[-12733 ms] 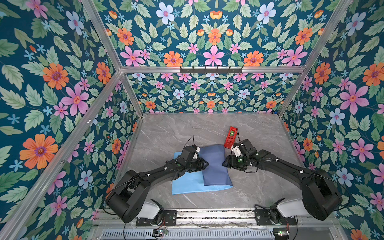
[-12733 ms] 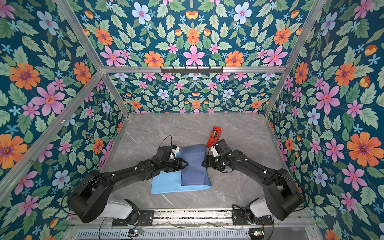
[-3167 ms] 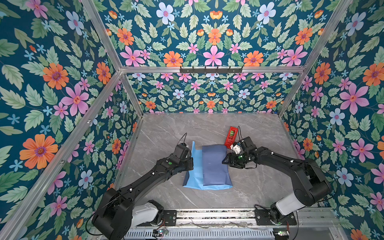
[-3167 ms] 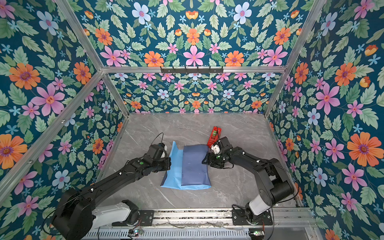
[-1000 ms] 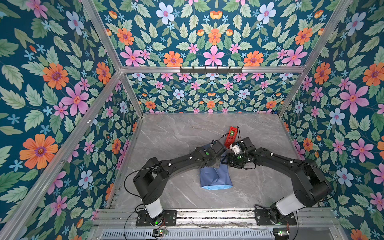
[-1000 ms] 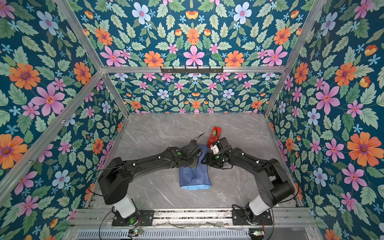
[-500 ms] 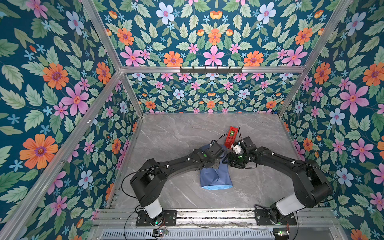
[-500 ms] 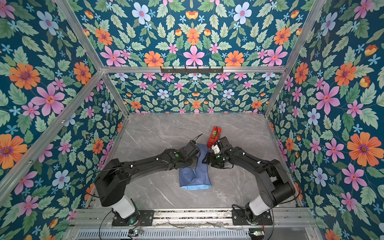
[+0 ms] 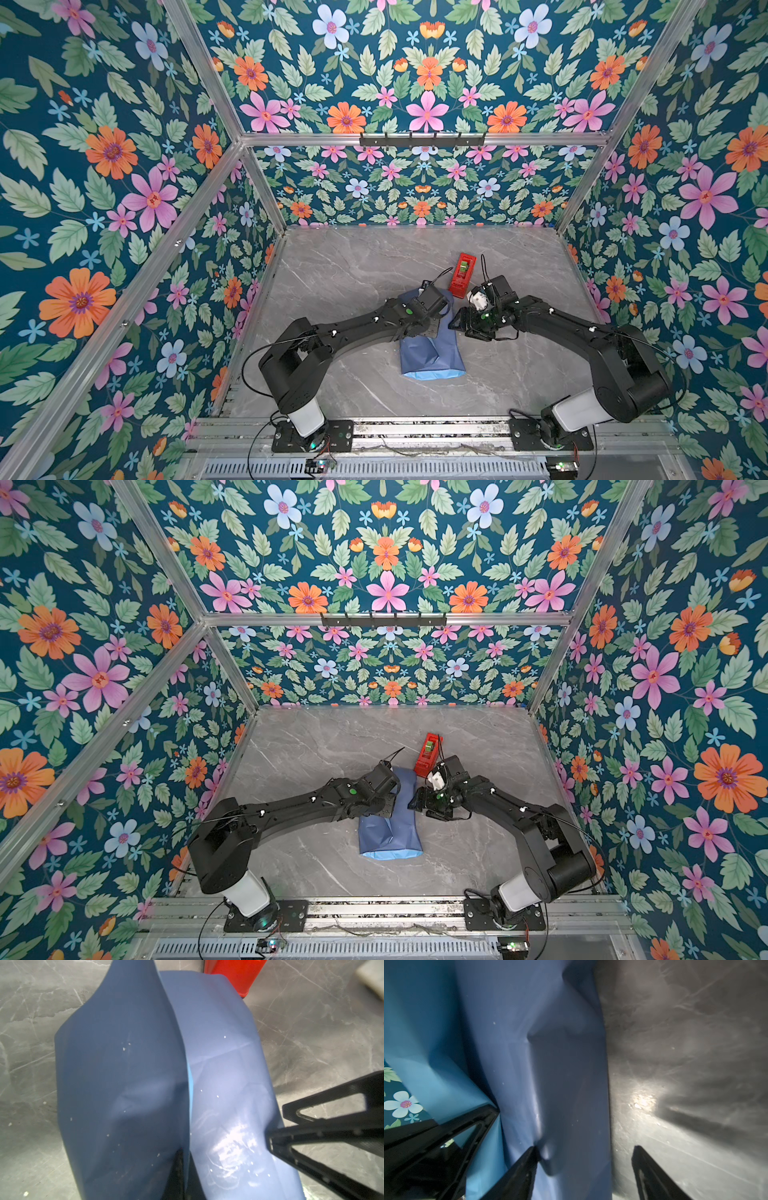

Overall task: Wrap the gift box in paper
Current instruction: 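Press the second flap onto the box top beside the right gripper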

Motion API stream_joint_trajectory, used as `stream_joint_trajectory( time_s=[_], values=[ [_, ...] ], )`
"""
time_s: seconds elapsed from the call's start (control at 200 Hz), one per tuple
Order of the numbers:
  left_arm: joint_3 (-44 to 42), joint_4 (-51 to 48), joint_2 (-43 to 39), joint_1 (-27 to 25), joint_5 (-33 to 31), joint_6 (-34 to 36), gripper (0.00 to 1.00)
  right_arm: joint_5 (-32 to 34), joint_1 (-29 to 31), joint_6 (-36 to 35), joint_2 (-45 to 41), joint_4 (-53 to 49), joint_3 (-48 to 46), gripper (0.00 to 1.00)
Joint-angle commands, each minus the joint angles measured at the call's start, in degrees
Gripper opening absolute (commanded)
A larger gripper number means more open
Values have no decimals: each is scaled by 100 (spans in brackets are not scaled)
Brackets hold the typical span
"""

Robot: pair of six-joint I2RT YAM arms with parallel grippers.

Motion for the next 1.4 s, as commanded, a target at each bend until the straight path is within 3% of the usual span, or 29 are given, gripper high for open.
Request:
stream_joint_trajectory(
  time_s=[0.0, 1.075, 1.395],
  values=[
    [28, -507, 110, 5, 310, 44, 0, 282, 11, -93, 38, -269, -71, 71],
    [1030, -481, 689, -4, 1021, 579, 0, 464, 11, -159, -15, -397, -138, 70],
    [1375, -608, 747, 5, 877, 728, 0, 464, 9, -150, -15, -414, -119, 70]
  ],
)
